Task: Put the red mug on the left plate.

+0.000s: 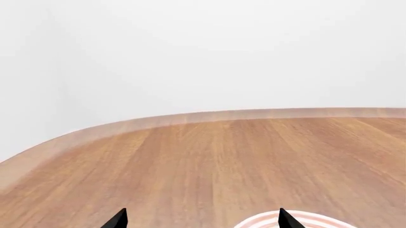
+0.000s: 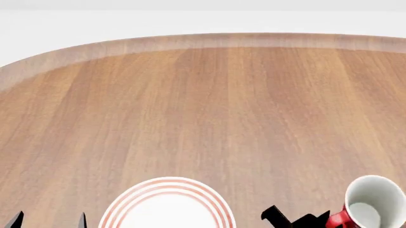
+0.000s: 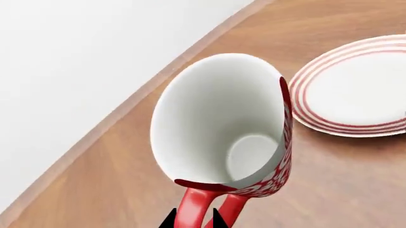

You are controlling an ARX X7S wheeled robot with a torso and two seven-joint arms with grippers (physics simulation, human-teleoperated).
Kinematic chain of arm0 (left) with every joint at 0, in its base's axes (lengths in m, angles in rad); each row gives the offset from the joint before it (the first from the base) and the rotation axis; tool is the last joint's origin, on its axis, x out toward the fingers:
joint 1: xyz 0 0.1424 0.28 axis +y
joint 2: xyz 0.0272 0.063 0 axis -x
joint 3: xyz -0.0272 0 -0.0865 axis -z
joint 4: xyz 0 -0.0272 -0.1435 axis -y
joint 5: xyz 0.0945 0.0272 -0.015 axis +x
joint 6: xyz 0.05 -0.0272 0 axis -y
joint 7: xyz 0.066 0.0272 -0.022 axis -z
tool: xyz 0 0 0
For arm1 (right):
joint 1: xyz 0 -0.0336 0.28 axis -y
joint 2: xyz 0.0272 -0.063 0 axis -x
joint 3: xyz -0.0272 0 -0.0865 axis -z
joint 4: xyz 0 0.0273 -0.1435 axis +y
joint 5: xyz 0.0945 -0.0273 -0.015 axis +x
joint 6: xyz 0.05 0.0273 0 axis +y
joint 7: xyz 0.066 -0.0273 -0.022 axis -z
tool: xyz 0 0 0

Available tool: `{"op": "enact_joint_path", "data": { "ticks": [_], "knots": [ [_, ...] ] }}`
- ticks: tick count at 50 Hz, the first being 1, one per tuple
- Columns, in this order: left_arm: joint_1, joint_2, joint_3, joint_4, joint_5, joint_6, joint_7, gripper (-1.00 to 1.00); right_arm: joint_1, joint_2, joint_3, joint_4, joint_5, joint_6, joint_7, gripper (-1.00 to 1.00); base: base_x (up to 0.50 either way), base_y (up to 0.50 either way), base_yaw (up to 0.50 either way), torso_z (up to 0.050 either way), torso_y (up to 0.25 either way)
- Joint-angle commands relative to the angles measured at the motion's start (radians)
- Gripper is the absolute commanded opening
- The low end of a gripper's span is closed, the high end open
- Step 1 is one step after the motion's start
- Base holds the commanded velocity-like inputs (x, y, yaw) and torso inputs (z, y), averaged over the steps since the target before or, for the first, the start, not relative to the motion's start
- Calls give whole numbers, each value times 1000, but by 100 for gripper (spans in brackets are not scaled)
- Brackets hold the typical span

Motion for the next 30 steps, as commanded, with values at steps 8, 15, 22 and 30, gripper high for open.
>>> {"op": "enact_joint_path", "data": {
  "ticks": [8, 15, 22, 30],
  "knots": [
    [2, -7, 1, 5, -8, 3, -6, 100, 2, 56, -169, -149, -61, 30, -156, -100, 0, 0, 0, 0, 0],
    [4, -9, 3, 7, -9, 4, -9, 100, 22, 58, -276, -106, -88, 38, -287, -100, 0, 0, 0, 0, 1],
    [2, -12, 10, 7, 4, 3, -16, 100, 41, 58, -361, -43, -111, 22, -429, -100, 0, 0, 0, 0, 0],
    [3, -13, 10, 7, -1, 4, -19, 100, 51, 54, -391, 59, -115, 1, -517, -100, 0, 0, 0, 0, 0]
  ]
}}
